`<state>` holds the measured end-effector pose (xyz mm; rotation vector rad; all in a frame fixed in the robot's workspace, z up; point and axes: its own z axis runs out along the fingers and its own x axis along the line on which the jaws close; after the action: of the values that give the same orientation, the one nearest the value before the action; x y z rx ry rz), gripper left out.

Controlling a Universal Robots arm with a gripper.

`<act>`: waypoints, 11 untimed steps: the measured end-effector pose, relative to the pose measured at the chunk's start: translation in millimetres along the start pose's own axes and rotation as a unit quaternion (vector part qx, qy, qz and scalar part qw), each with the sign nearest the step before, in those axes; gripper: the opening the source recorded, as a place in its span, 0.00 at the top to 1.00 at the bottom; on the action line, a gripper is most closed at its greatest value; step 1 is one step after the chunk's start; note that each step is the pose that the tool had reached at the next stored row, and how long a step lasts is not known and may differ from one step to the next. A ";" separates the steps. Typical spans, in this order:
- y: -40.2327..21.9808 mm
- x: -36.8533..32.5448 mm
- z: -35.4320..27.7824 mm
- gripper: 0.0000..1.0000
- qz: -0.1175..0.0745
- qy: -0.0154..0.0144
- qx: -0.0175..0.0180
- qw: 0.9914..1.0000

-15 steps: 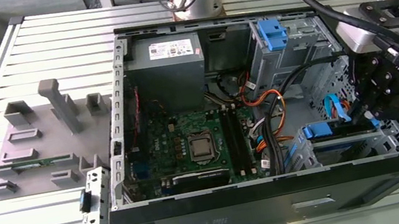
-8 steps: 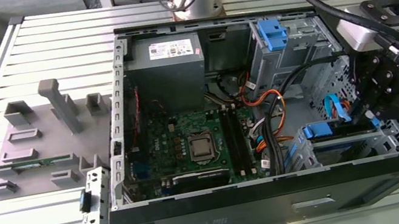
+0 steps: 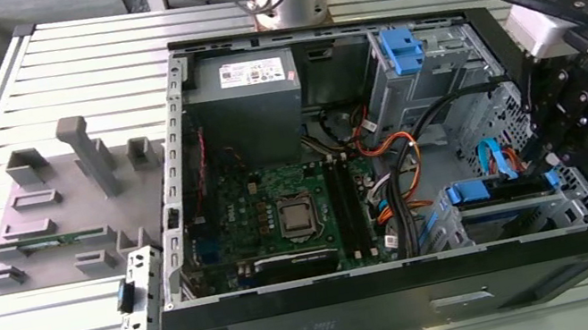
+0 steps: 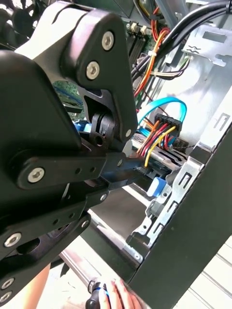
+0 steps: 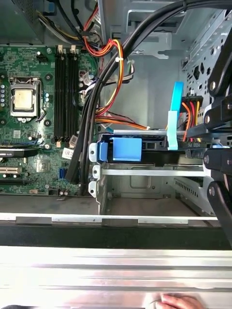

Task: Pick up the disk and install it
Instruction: 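Insert the second disk wire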

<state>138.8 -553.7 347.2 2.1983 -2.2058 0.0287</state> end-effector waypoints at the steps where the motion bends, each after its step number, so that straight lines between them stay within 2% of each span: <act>1: 0.0 0.1 -1.9 0.76 0.000 0.000 0.000 1.000; 3: 0.0 0.2 -4.1 0.76 0.000 0.000 0.000 1.000; 4: 0.0 0.2 -3.9 0.76 0.000 -0.002 0.000 1.000; 5: 0.0 0.2 -4.0 0.76 0.000 -0.009 0.000 1.000; 7: 0.0 0.4 -4.0 0.76 0.000 -0.028 0.000 1.000; 8: 0.0 0.5 -4.1 0.76 0.000 -0.036 0.000 0.999; 9: 0.0 0.6 -4.1 0.76 0.000 -0.041 0.000 0.999; 11: 0.0 1.0 -4.5 0.76 0.000 -0.045 0.000 0.999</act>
<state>138.8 -554.6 351.8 2.2428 -2.2499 -0.0717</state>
